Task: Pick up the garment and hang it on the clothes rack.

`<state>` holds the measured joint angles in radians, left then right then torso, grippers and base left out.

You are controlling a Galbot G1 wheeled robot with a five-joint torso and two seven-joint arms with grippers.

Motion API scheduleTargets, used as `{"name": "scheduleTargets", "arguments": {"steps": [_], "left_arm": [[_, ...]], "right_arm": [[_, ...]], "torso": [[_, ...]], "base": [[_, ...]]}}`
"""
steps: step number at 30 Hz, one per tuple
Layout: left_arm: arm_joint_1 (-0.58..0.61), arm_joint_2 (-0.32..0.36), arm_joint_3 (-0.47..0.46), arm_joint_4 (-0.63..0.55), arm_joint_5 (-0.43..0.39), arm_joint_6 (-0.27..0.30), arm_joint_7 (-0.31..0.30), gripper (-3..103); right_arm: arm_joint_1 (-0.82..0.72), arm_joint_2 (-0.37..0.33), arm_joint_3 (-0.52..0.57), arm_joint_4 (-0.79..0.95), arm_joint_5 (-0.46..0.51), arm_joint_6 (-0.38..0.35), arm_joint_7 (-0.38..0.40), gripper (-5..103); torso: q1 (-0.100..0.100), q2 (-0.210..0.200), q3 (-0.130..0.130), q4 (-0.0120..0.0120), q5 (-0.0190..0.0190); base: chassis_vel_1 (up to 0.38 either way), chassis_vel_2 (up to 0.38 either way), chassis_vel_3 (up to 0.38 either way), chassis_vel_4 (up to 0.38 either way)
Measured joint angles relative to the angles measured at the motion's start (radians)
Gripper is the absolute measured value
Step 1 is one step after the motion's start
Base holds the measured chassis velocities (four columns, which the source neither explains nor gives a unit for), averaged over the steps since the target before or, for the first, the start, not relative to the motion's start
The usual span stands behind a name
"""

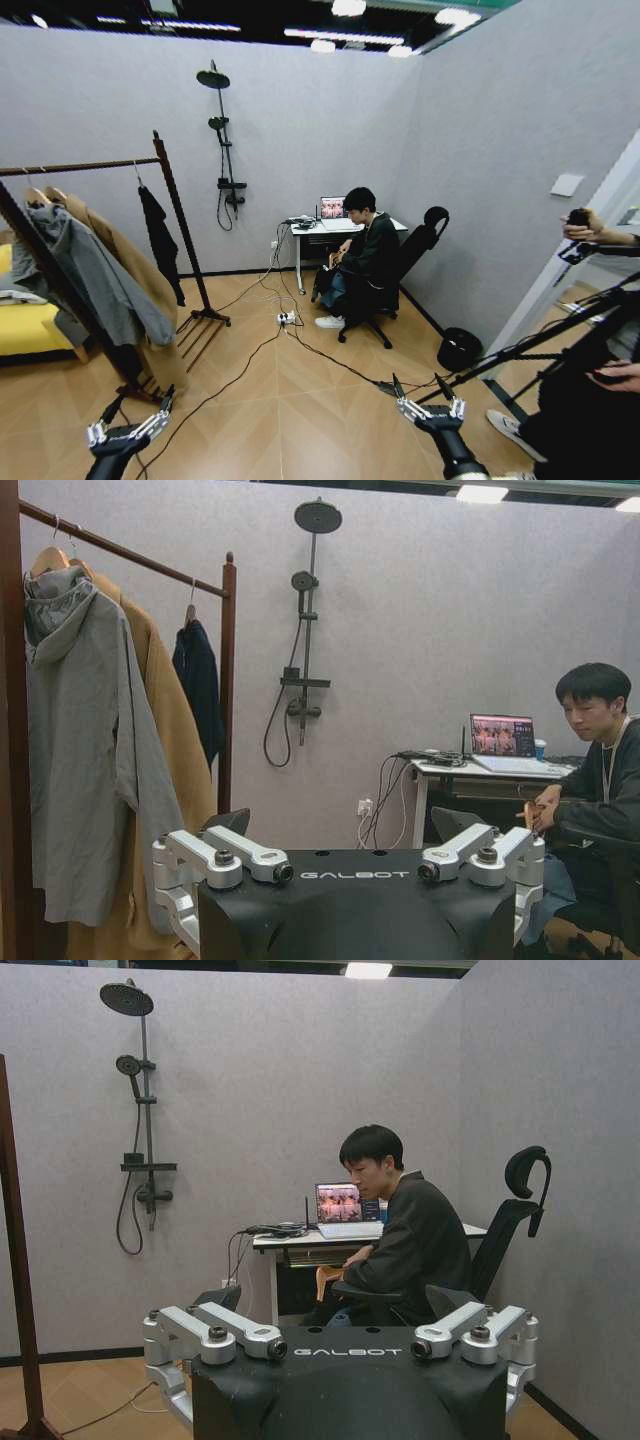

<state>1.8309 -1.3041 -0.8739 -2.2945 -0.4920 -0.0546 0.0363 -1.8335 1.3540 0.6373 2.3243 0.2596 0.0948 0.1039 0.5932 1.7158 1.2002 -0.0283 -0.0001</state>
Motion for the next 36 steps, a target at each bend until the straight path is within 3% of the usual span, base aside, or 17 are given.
{"name": "scheduleTargets", "arguments": {"steps": [36], "left_arm": [[0.0,0.0,0.0,0.0,0.0,0.0,0.0,100]], "right_arm": [[0.0,0.0,0.0,0.0,0.0,0.0,0.0,100]], "torso": [[0.0,0.0,0.0,0.0,0.0001]], "base": [[0.0,0.0,0.0,0.0]]}}
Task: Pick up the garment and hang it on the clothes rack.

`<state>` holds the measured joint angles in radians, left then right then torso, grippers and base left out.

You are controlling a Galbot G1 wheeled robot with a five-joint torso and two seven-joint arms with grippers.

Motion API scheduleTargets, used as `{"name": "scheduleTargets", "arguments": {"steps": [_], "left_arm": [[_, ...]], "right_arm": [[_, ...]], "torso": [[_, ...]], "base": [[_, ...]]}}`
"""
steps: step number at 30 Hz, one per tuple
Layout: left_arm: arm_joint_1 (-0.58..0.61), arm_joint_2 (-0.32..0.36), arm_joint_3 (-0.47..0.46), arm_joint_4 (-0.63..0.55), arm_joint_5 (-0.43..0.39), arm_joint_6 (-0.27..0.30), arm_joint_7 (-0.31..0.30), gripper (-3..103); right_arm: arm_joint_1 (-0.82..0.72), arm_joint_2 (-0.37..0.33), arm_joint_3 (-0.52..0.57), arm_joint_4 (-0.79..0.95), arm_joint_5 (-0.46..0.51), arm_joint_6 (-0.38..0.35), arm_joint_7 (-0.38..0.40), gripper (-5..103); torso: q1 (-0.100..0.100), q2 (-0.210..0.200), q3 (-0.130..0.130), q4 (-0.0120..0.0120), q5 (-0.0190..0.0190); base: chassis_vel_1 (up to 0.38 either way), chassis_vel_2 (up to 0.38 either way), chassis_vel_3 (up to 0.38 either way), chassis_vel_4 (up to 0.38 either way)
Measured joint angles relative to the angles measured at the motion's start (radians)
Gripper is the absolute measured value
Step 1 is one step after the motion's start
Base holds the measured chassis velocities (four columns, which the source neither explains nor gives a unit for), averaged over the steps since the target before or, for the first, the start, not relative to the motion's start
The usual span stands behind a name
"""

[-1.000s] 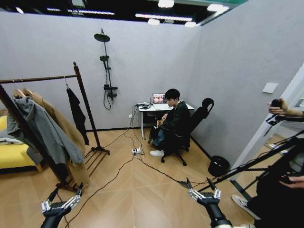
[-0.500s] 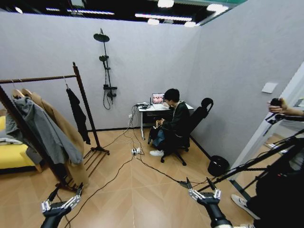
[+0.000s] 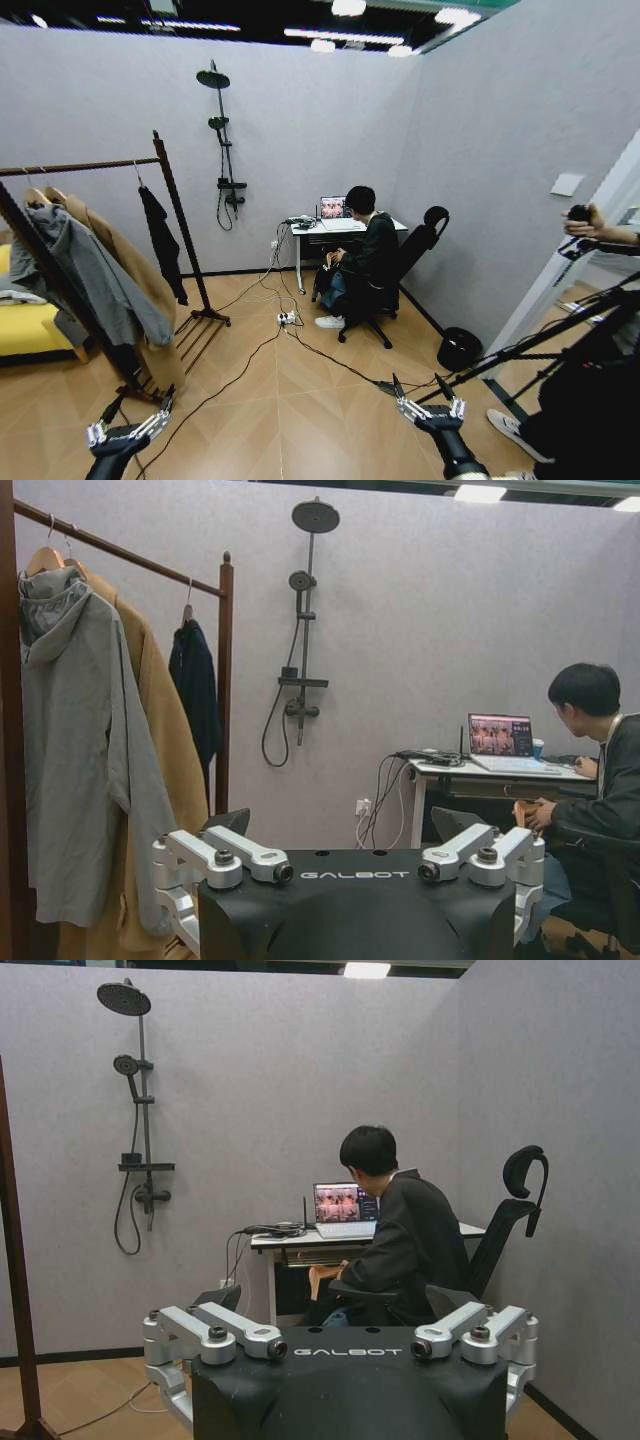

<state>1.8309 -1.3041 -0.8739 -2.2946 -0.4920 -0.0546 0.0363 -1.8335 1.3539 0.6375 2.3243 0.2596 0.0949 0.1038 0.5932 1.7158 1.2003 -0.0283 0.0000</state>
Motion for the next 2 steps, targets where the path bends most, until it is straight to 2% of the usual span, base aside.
{"name": "scheduleTargets", "arguments": {"steps": [2], "left_arm": [[0.0,0.0,0.0,0.0,0.0,0.0,0.0,100]], "right_arm": [[0.0,0.0,0.0,0.0,0.0,0.0,0.0,100]], "torso": [[0.0,0.0,0.0,0.0,0.0]], "base": [[0.0,0.0,0.0,0.0]]}}
